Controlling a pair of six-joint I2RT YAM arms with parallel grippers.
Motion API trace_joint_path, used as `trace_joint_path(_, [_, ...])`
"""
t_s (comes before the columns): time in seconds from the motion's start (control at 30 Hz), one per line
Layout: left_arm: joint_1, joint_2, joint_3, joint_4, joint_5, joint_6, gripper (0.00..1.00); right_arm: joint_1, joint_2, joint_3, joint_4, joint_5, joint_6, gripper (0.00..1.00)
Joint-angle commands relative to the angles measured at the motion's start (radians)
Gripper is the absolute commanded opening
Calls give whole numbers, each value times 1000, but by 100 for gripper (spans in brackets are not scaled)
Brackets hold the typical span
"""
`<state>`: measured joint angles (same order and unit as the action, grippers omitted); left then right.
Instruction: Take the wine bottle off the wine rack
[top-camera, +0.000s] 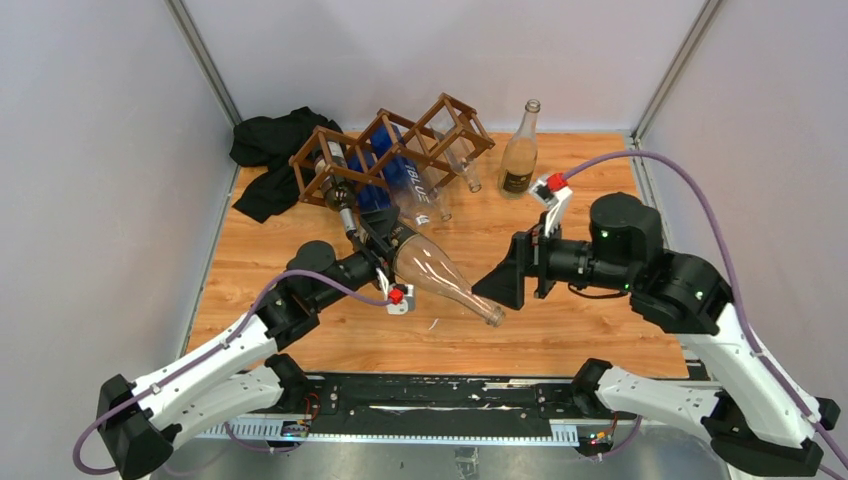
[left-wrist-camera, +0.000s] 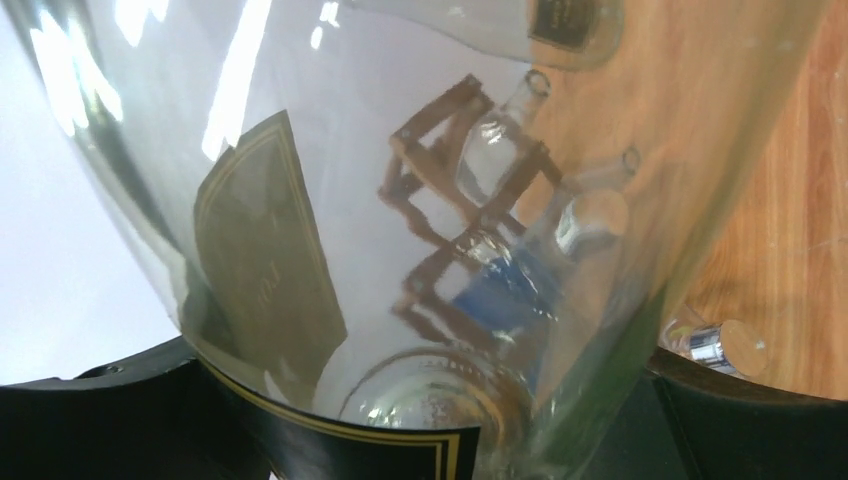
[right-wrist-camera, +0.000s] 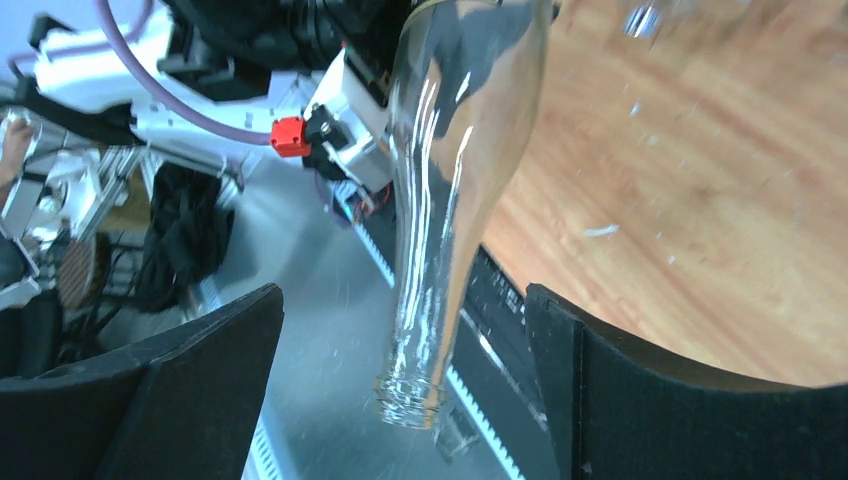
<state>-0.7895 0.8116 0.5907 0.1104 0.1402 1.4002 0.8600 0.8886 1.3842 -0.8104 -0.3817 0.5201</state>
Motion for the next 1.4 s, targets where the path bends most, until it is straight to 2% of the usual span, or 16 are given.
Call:
trace_joint_path(0.0, [-8,-80,65,244,-83,-287,0,13,-16,137,35,146,-70,94])
trace_joint_path(0.1, [-8,-97,100,169,-123,-512,0,13,14,265,35,209,-119,95])
trace_joint_path(0.17, [-8,-100,139,86,-126,-650,0,13,26,292,64,215,-130,95])
trace_joint_path(0.3, [-8,-64,239,-131,-98,-885,0,13,36,251,151,203,-143,95])
trace_joint_path(0.4, [-8,-35,292,-241,-26,-1042,0,13,47,220,214,196,-167,95])
trace_joint_path(0.57, [-8,-33,308,-304,99,-1190,0,13,80,214,312,182,-184,96])
trace_joint_path(0.83, [-8,-12,334,-344,175,-1248,0,13,203,233,401,131,-174,94])
trace_joint_path(1.03, [-7,-14,336,-335,194,-1279,0,13,262,238,426,118,-158,81])
trace_joint_path(1.1, [-7,-13,338,-333,200,-1290,0,13,277,231,438,117,-152,73])
trace_joint_path(1.3, [-7,-15,347,-347,210,-1293,0,13,295,198,501,113,-135,42])
trace_joint_path(1.37, [-7,-13,349,-354,201,-1285,0,14,298,198,502,116,-136,18])
